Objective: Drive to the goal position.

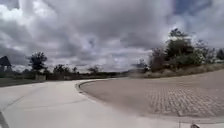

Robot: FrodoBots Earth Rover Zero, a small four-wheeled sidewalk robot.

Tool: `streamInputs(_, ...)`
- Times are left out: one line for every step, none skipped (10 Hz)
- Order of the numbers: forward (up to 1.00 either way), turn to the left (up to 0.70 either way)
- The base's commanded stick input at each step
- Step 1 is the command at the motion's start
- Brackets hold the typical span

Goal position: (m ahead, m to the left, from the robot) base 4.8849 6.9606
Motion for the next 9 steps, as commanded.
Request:
streamInputs(0.38, 0.1)
streamInputs(-0.01, 0.02)
streamInputs(-0.48, 0.01)
streamInputs(-0.69, 0.01)
streamInputs(-0.69, -0.02)
streamInputs(-0.69, -0.08)
streamInputs(-0.69, -0.14)
streamInputs(-0.69, -0.14)
streamInputs(-0.69, -0.14)
